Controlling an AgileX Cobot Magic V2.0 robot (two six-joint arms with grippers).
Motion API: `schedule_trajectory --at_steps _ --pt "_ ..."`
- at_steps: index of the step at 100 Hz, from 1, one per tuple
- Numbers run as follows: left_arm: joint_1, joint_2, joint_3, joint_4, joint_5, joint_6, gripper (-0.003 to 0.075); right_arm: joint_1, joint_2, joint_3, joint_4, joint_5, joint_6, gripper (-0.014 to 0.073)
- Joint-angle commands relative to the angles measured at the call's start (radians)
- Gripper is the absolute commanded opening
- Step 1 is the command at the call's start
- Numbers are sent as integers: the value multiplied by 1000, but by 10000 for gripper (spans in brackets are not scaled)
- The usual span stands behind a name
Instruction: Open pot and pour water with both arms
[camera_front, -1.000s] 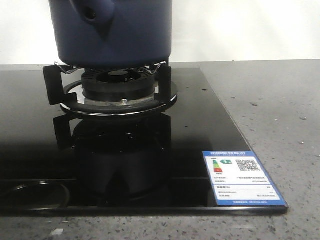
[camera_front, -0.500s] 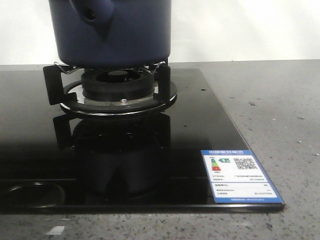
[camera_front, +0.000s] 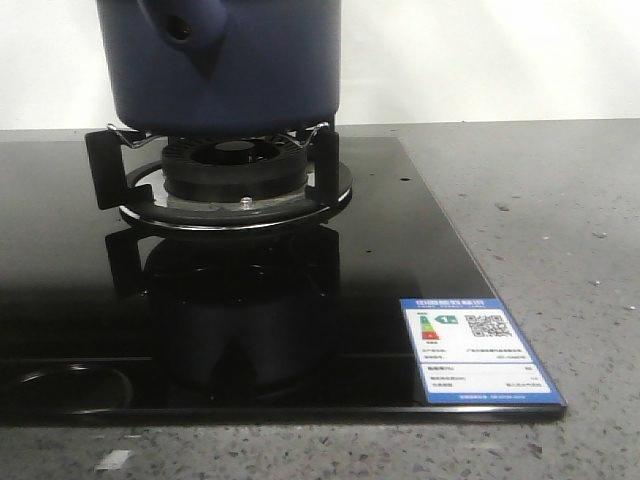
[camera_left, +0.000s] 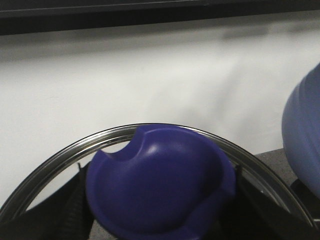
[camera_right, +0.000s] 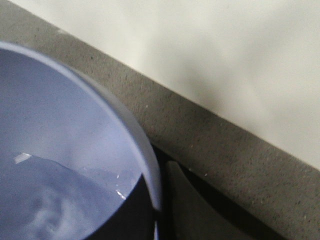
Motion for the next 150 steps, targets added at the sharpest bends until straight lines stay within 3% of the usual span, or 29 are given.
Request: schedule_trajectory --at_steps 1,48,60,103,121,150 --pt "2 -24 -38 -61 -21 -12 358 -1 -83 -35 20 -136 -6 -42" --pt "2 -24 -38 -61 -19 -12 358 -1 -96 -31 20 -182 -56 -42" --pt "2 -24 -38 -61 -19 -12 358 5 -129 57 20 -239 -78 -42" --pt "2 -24 -38 -61 -12 -12 358 57 -428 810 20 -1021 -98 -42" --pt "2 -24 -38 -61 -10 -12 358 70 -460 966 20 -1272 -98 -42" --pt "2 -24 -38 -61 -3 -12 358 95 -460 1095 18 -1515 -93 -43"
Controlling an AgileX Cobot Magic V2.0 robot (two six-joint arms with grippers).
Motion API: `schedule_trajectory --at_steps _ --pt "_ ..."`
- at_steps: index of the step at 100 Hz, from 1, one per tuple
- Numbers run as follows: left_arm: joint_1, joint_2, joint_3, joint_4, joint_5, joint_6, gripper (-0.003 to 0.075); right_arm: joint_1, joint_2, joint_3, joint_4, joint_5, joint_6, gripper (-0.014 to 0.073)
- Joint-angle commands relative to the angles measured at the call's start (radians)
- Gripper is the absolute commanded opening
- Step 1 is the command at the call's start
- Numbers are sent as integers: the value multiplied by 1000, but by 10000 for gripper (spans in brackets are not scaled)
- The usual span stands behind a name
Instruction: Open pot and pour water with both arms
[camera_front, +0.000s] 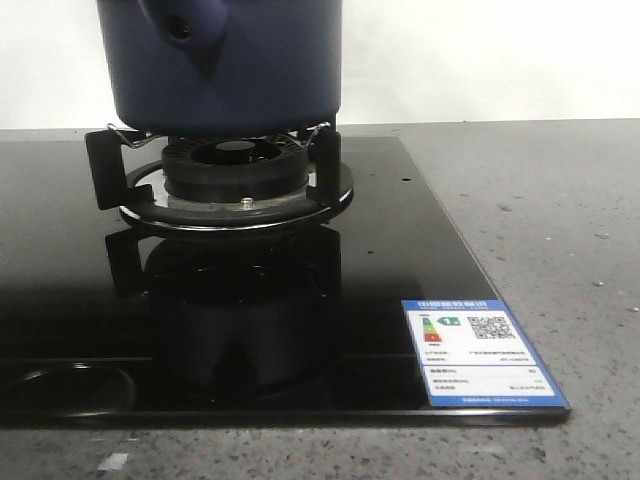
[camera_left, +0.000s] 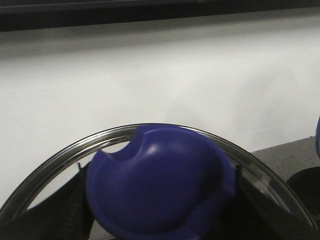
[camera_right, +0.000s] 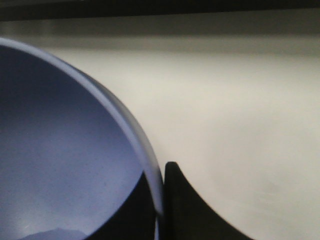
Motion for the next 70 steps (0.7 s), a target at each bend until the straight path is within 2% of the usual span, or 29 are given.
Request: schedule_trajectory --at_steps 1,36,51,70 --pt "2 -24 -38 -61 -21 -12 358 9 -57 -7 -4 -191 3 -43" --pt "2 -24 -38 -63 -13 -12 358 33 -55 48 -129 -418 27 -43" --pt "2 -24 -38 -63 -11 -12 358 33 -53 48 -138 -571 27 -42" --pt "2 -24 -38 -70 -11 -12 358 33 -53 48 -140 -559 27 -42"
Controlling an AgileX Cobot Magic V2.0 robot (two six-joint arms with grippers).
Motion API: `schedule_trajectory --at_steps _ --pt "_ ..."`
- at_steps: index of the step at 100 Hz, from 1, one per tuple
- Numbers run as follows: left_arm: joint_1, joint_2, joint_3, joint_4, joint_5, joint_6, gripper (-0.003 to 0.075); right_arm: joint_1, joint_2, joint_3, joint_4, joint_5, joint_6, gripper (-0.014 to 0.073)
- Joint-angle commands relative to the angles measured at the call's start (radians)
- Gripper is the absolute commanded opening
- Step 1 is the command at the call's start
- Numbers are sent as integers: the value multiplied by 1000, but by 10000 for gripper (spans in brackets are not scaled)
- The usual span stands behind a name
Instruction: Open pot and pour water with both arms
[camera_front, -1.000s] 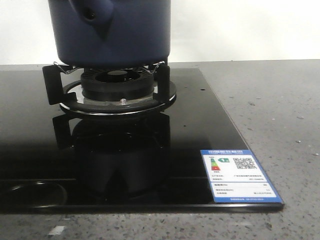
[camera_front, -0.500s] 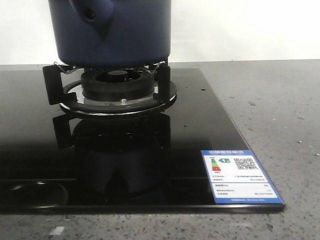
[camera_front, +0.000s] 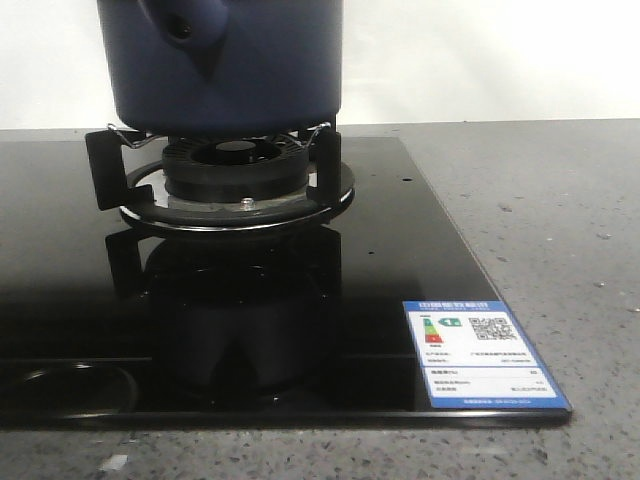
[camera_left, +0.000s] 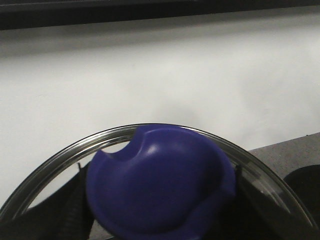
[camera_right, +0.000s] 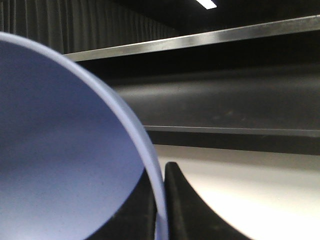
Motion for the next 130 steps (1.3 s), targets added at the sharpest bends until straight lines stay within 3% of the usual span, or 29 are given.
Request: schedule_trajectory --at_steps 1,59,94,118,130 --pt "2 -24 -38 -73 -24 -10 358 0 -51 -27 -22 -83 1 -43" --pt "2 -24 -38 -77 -24 -10 358 0 -45 -31 -22 -148 1 -42" --pt "2 -23 -38 -85 4 -10 358 0 -49 -33 -25 -110 1 -43" --pt "-17 -19 -38 -146 67 29 358 -15 -89 -187 -13 358 1 -42" --pt "-66 -19 -38 -148 66 63 358 -68 -103 -319 28 724 1 -42"
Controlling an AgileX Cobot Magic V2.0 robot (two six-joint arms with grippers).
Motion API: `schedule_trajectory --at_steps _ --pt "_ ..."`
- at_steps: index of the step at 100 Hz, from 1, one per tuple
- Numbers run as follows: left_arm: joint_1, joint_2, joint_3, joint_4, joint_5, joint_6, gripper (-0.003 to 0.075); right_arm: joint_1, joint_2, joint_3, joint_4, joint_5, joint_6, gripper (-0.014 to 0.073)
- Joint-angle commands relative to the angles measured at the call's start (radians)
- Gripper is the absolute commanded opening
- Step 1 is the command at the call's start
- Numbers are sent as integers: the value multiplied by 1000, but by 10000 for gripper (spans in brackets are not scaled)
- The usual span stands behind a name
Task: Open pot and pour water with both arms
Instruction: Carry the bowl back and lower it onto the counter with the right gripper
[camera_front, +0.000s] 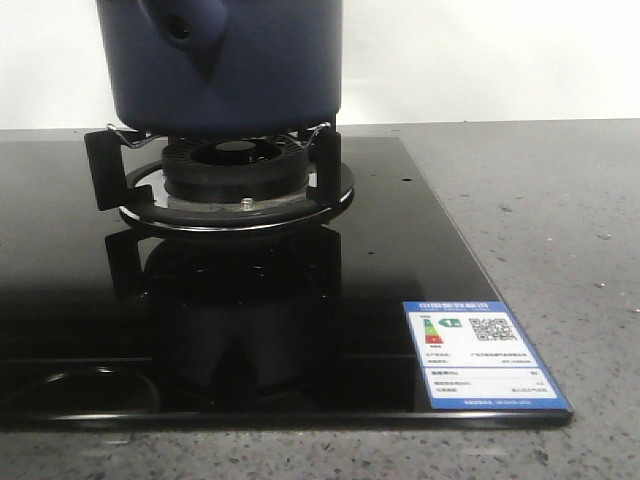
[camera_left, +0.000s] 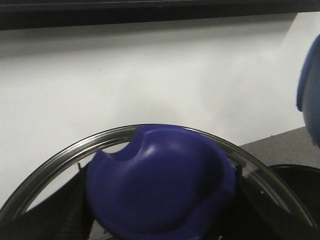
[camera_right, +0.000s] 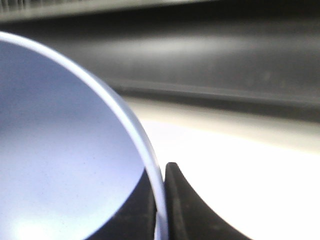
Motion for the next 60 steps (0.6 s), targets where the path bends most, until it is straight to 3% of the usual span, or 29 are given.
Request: schedule_trajectory --at_steps 1,28,47,60 --pt "-40 -22 -38 -87 -4 29 358 -50 -62 -128 30 199 1 -42" --pt "-164 -22 -38 -130 -4 43 358 -344 -62 -399 101 1050 13 -42" --pt "-235 -22 -38 -151 -11 74 358 -556 -43 -367 87 1392 38 -42" --pt "-252 -21 -38 -151 -15 76 358 -642 -25 -244 82 1446 48 -42"
